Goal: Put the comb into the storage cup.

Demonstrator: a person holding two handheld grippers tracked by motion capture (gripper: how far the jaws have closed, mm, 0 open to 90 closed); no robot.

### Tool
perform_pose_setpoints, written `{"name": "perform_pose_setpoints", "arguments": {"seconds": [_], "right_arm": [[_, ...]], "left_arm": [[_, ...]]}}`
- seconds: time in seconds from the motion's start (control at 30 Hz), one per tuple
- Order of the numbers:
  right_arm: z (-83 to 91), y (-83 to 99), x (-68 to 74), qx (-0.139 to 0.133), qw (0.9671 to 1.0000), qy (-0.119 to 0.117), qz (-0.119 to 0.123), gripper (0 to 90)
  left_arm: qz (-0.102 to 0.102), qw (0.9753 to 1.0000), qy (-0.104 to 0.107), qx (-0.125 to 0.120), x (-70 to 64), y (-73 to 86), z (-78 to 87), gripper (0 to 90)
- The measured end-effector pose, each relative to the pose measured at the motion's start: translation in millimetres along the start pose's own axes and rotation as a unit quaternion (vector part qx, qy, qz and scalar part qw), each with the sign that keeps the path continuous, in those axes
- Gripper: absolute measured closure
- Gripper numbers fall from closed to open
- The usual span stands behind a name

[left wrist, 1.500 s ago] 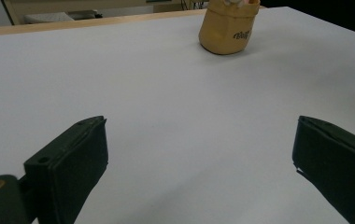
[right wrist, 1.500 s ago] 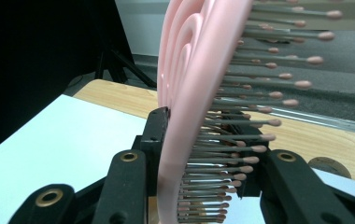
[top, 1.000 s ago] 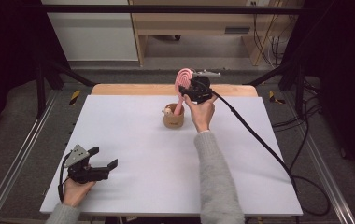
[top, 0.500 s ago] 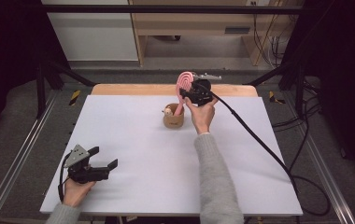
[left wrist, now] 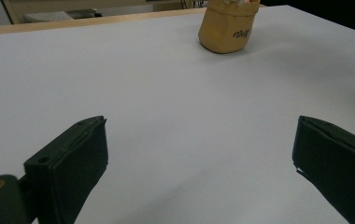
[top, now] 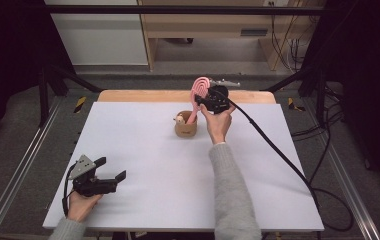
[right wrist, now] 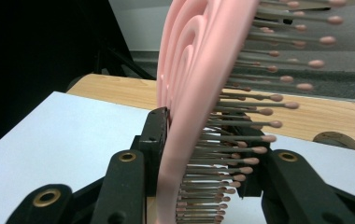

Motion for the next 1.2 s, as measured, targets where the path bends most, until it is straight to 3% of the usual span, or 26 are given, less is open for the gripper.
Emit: {"name": "perform_pose_setpoints", "arguments": {"seconds": [0.63, 1.2], "right_arm": [[2.9, 1.7, -9.4, -0.003, 0.9999, 0.009, 0.005, 59.4], [5.4, 4.3, -15.3, -0.003, 0.9988, 0.028, 0.04, 45.7]], "left_arm": [[-0.001, 1.0, -0.001, 0.0, -0.2, 0.0, -0.3, 3.6], [0.0, 1.0, 0.0, 0.001, -0.5, 0.0, -0.5, 3.5]]}}
Point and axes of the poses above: each handheld gripper's, and its own axes: z roughly backward along the jaws, y roughly out of its underside, x roughly to its left, the point moved 8 cm from there along -z, roughly forward along the jaws, and after that the axes turned 2 degrees about -y, right-handed, at the moved point
